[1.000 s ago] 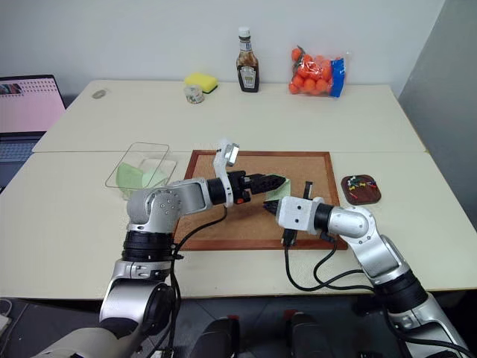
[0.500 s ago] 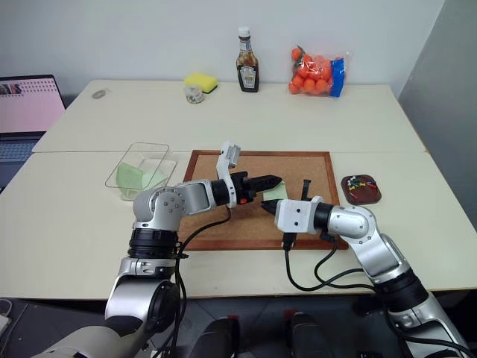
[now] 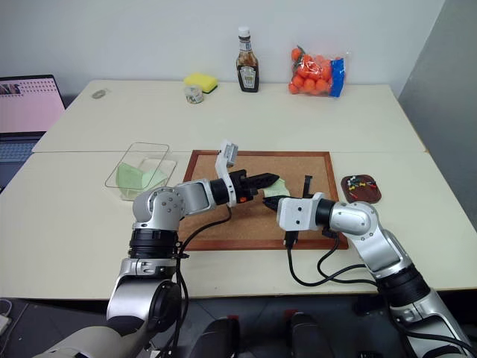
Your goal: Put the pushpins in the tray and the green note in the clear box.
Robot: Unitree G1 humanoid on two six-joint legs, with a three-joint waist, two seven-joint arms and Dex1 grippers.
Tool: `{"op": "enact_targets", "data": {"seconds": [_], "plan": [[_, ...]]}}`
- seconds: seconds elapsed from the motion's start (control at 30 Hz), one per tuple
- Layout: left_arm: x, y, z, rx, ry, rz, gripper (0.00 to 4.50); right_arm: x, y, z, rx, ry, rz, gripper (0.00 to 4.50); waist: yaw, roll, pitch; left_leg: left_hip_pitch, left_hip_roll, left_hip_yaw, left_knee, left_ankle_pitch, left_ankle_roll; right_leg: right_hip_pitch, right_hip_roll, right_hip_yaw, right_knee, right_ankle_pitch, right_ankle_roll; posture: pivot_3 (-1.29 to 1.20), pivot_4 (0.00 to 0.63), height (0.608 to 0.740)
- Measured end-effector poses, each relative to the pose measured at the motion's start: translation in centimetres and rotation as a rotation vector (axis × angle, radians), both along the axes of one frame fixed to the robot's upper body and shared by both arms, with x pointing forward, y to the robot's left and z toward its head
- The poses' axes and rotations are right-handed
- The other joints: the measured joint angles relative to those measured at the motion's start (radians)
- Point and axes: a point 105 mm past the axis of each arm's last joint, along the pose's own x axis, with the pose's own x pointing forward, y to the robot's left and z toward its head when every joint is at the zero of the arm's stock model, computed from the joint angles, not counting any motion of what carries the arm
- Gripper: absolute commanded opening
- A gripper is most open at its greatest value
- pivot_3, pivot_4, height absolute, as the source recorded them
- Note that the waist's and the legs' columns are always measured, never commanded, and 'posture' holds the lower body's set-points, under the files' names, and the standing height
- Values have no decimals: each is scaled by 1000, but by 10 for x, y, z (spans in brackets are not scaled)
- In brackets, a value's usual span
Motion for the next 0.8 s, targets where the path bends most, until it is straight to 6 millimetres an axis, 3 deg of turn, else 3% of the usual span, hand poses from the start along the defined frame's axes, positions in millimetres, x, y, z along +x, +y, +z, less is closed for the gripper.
{"op": "enact_targets", "data": {"seconds": [0.6, 0.7, 0.8], "plan": [[8, 1, -6, 44, -29, 50, 20, -8, 2, 37, 202, 11, 27, 0, 0, 0, 0, 0, 0, 0, 0, 0, 0, 0, 0, 0, 0, 1, -1, 0, 150, 740], [9, 2, -7, 55, -39, 57, 20, -2, -9, 45, 275, 36, -49, 0, 2, 0, 0, 0, 0, 0, 0, 0, 0, 0, 0, 0, 0, 1, -2, 0, 150, 740], [8, 9, -6, 71, -67, 75, 20, 9, -45, 44, 340, 88, -243, 0, 3, 0, 0, 0, -1, 0, 0, 0, 0, 0, -1, 0, 0, 1, -2, 0, 150, 740]]}}
